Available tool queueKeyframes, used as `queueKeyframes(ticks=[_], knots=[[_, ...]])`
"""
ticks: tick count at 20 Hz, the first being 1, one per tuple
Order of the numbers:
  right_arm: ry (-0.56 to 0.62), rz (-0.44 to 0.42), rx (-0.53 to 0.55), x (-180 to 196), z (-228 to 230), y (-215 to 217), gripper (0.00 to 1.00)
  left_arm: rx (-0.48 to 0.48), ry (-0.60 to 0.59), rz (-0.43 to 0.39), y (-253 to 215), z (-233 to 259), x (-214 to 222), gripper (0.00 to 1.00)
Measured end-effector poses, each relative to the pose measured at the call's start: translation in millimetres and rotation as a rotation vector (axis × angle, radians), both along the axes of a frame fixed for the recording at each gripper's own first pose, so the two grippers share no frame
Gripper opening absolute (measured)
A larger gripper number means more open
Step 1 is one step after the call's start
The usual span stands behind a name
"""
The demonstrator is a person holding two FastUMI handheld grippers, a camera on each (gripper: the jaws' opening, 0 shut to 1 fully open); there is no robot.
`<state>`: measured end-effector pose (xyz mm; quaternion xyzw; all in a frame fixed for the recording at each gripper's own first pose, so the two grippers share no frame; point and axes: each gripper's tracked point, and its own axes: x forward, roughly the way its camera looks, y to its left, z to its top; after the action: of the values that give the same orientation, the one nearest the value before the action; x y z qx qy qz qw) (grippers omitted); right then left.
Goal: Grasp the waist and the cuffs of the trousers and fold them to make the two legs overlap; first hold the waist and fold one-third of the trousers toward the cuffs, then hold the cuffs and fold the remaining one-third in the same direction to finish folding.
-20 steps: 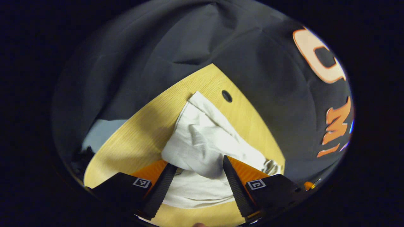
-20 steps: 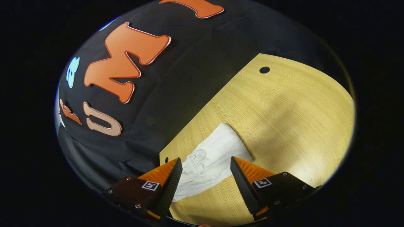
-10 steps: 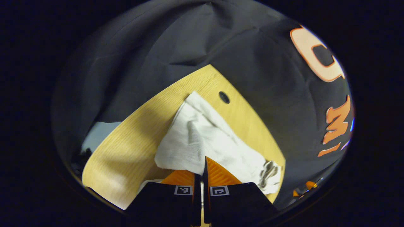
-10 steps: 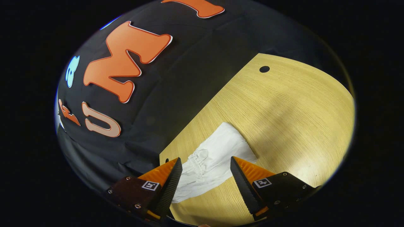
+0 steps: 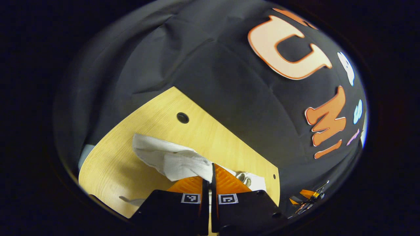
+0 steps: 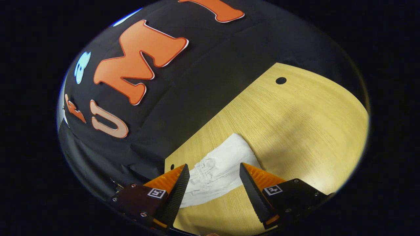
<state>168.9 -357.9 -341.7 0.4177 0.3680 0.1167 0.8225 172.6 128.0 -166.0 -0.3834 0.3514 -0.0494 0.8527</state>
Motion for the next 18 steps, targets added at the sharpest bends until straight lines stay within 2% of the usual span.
queueKeyframes(ticks=[7,14,18], knots=[[-0.07,0.046,-0.063,-3.9,-3.3,-34.8,0.93,0.058,-0.036,-0.038,-90.7,50.9,26.1,0.07],[-0.143,0.083,-0.155,-0.8,-8.4,-80.4,0.97,0.08,-0.063,-0.135,-209.3,78.2,47.7,0.06],[-0.16,0.085,-0.183,2.7,-14.9,-108.8,0.98,0.102,-0.073,-0.222,-294.3,83.3,58.1,0.06]])
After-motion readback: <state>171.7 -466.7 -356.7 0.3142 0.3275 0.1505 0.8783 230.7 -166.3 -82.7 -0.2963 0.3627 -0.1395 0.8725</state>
